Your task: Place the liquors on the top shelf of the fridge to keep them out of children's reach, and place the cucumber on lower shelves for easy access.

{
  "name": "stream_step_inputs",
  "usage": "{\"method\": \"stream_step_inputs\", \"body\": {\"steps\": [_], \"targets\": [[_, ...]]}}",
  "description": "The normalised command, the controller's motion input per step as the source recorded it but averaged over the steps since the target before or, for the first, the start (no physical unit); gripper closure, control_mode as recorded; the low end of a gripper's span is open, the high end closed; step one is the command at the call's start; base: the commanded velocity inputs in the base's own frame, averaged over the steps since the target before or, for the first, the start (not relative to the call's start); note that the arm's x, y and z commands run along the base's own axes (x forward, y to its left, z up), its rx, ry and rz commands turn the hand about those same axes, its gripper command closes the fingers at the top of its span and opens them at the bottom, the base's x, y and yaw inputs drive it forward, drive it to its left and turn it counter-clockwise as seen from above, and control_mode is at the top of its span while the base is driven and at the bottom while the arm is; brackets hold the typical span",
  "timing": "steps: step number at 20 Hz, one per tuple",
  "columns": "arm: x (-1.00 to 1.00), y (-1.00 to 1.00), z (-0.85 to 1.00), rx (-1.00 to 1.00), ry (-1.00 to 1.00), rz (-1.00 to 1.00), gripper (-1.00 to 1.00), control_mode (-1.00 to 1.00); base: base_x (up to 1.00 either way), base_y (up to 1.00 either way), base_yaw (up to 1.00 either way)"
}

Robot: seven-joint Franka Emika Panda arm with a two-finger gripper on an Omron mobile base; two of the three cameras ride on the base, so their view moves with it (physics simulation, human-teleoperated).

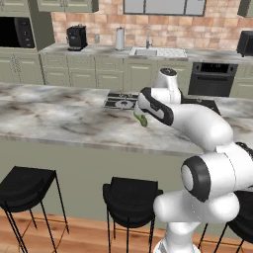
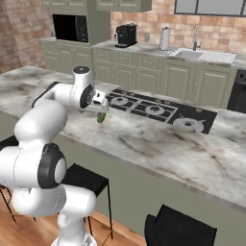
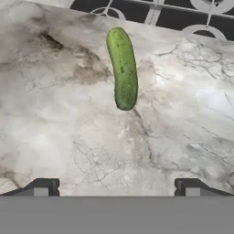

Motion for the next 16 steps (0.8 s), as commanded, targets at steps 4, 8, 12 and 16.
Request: {"method": "stream_step_inputs", "body": {"steps": [4,8,12,16], "targets": [[0.5,0.0,-0.19,0.0,0.01,0.0,-1.0,-1.0,0.0,0.0,0.0],[0.5,0.0,-0.22,0.0,0.01,0.0,-1.0,-1.0,0.0,0.0,0.0],[0.48,0.0,-0.26,0.0,0.01,0.0,-1.0,-1.0,0.0,0.0,0.0],[0.44,0.0,-0.3,0.0,0.0,0.0,-1.0,-1.0,0.0,0.0,0.0]]}}
